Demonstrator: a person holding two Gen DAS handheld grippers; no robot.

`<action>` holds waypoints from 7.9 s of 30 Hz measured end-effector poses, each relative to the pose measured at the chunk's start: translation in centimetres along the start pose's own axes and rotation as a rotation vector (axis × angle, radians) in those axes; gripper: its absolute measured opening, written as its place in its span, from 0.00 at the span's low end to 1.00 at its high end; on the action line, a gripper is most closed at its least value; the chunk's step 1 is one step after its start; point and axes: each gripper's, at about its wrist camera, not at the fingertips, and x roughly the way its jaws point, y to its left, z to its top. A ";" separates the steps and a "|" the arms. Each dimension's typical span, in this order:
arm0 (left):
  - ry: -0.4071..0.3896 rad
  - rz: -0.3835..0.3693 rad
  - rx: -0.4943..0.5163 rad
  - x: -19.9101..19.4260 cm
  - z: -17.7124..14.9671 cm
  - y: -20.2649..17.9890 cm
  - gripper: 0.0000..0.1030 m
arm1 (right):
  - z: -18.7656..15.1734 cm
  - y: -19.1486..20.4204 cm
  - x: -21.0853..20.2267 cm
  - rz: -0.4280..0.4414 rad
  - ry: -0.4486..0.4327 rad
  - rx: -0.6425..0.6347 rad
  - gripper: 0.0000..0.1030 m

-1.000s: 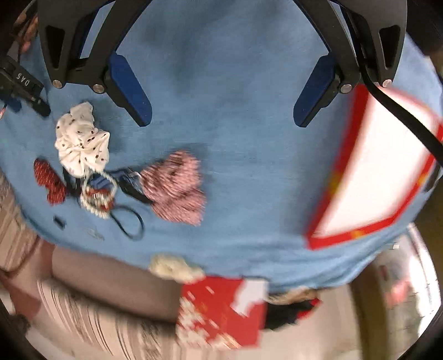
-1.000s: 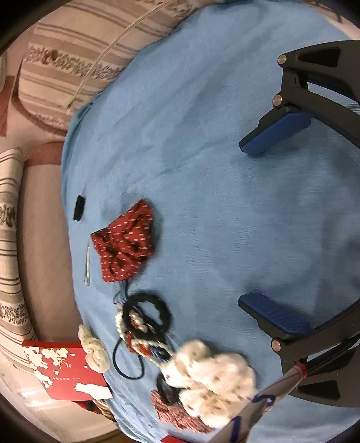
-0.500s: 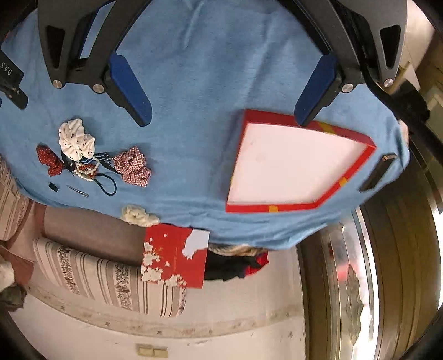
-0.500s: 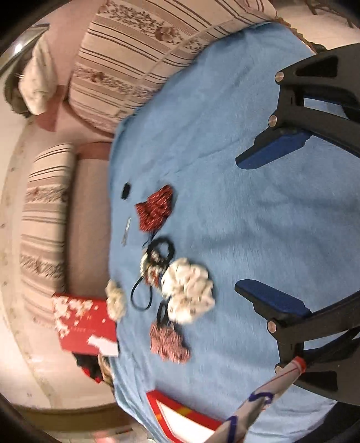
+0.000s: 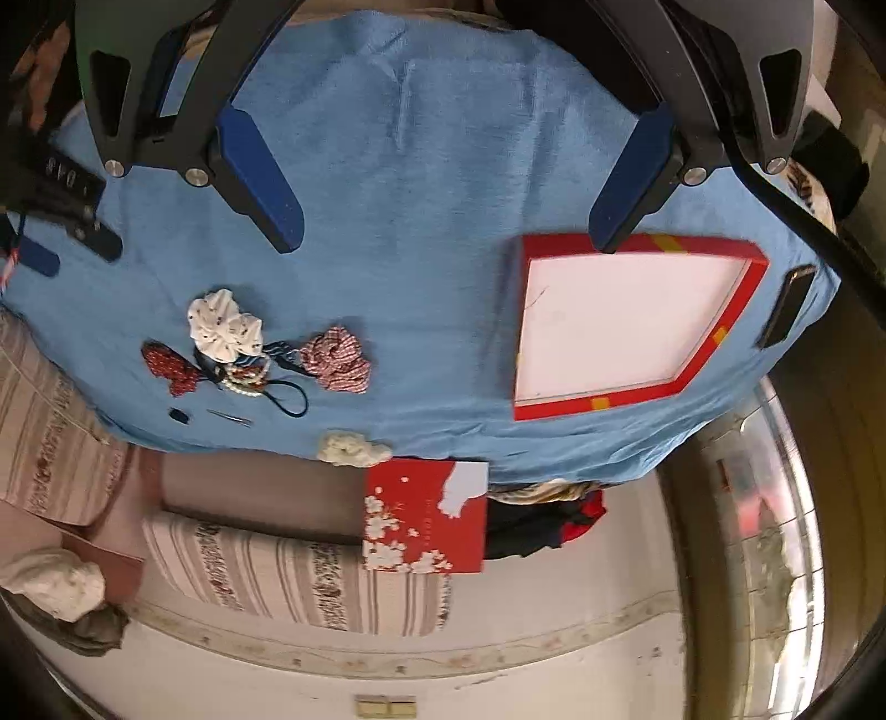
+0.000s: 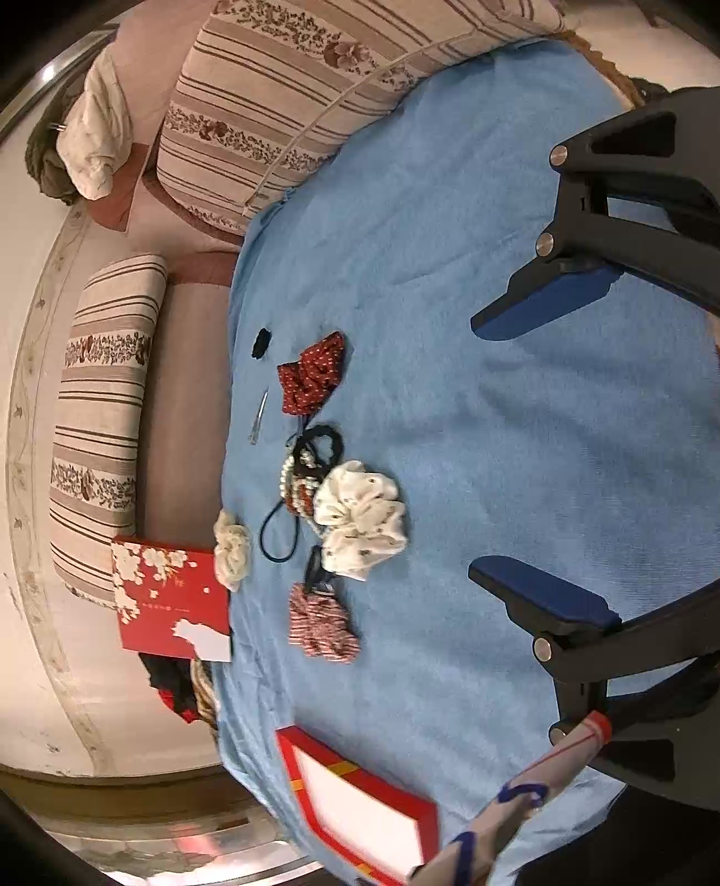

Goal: Organize jewelry
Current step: 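Grasp the plaid scrunchie with the left tool while the right grasps the cherry scrunchie, then carry both scrunchies to the red tray and open both tools to drop them, then grasp the red polka-dot scrunchie with the right tool while the left grasps a black hair tie, then lower both held items into the red tray and open both tools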

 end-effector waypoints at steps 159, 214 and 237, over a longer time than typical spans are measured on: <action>0.460 -0.578 -0.198 28.2 11.6 -8.4 0.05 | 11.5 -9.7 22.7 0.121 0.228 0.221 0.47; 0.449 0.141 -0.629 21.3 5.7 29.7 0.05 | 11.4 36.1 14.7 0.686 0.326 -0.194 0.11; 0.266 -0.009 -0.519 18.2 10.2 22.0 0.28 | 13.0 19.9 10.9 0.560 0.216 -0.114 0.26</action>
